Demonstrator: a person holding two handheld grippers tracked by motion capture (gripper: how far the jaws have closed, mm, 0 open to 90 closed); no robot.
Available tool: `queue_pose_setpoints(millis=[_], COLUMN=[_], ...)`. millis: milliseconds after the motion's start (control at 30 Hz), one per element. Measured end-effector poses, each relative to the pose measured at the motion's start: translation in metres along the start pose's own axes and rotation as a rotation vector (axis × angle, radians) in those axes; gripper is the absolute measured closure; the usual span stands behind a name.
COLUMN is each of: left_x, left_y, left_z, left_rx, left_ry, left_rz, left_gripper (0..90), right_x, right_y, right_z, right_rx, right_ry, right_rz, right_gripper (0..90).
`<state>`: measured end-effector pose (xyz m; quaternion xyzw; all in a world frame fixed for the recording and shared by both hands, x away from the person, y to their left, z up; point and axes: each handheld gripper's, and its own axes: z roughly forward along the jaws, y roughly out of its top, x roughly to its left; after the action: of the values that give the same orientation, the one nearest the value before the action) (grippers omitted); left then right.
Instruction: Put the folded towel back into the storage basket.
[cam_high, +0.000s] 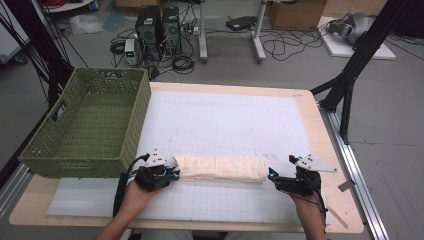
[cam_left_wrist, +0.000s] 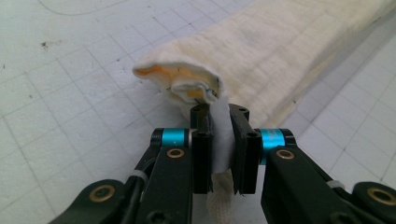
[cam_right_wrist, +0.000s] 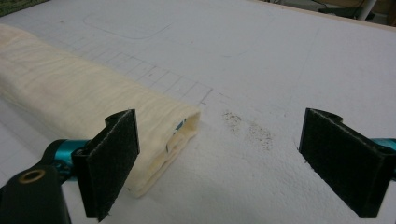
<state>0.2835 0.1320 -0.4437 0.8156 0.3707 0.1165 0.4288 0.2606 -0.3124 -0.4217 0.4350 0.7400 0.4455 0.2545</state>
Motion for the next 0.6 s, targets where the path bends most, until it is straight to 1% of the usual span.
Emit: queue_pose_setpoints(millis=[100,133,200,233,300,367,400,467,500,600], left_x=[0.002,0.002,0.003,0.004,0.005,0.006,0.006,0.006,0.007,0.007], left_y=[0.002,0.002,0.004,0.004,0.005,0.005,0.006,0.006,0.006,0.006], left_z=[-0.003,-0.004,-0.006,-0.007,-0.008,-0.01,-0.01,-0.011,-0.011,-0.012], left_rx=[-0.026,-0.043,-0.056,-0.068,-0.08,-0.096,-0.1,-0.106,-0.107,-0.106], left_ry=[-0.009,-0.01,-0.009,-0.015,-0.021,-0.027,-0.027,-0.03,-0.031,-0.029], left_rz=[-0.008,-0.012,-0.013,-0.018,-0.022,-0.025,-0.026,-0.025,-0.024,-0.02], left_gripper=[80.7,80.8,80.8,80.8,80.8,80.8,80.8,80.7,80.7,80.6], right_x=[0.002,0.002,0.004,0.006,0.011,0.015,0.017,0.018,0.019,0.019], right_y=[0.0,0.001,0.001,0.001,0.002,0.002,0.002,0.002,0.002,0.001], right_z=[0.001,0.002,0.005,0.007,0.013,0.017,0.019,0.021,0.022,0.025], right_rx=[0.007,0.011,0.024,0.041,0.087,0.105,0.11,0.108,0.109,0.115], right_ry=[0.011,0.014,0.018,0.023,0.024,0.033,0.042,0.057,0.062,0.065], right_rz=[-0.001,-0.005,-0.008,-0.008,-0.044,-0.055,-0.047,-0.046,-0.047,-0.028], right_gripper=[11.4,11.4,10.4,10.4,10.4,10.4,10.4,10.4,10.4,10.5])
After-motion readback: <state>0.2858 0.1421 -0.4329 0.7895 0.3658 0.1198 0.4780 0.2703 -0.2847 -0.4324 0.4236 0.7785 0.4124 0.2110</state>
